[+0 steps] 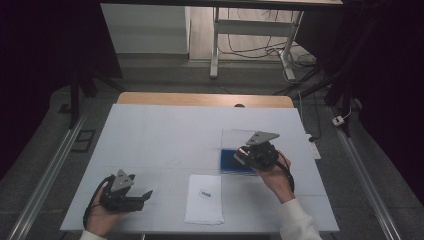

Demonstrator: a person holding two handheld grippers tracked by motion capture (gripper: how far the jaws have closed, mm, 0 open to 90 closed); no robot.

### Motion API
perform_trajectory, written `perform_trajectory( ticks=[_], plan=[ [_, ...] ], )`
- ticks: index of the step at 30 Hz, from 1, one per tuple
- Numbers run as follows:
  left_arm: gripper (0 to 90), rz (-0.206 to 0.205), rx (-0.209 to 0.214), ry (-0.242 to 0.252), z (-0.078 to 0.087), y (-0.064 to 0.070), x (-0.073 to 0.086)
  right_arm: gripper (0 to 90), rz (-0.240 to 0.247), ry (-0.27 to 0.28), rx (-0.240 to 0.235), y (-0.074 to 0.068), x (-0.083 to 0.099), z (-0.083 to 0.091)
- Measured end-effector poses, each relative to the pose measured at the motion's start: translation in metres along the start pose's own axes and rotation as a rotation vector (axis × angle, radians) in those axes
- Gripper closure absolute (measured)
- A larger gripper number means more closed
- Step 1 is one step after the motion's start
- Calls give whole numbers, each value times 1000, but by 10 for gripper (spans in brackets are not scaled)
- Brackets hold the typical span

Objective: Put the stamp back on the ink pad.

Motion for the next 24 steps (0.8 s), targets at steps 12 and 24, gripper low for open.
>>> perform_trajectory(
  ticks=[12, 24],
  plan=[
    [182, -1, -2, -7, -1, 0, 2, 695, -22, -56, 14, 11, 13, -11],
    [182, 7, -8, -8, 1, -3, 2, 689, -29, -92, -11, 5, 24, -25]
  ],
)
Point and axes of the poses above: each handheld gripper's, and its own axes: z roughly backward along the jaws, x roughly out of its underside, y roughly to its right, the point moved 8 cm from there along -z, roughly forward along the jaws, and after that the axes turned 9 degrees about y, right-handed, at the moved point
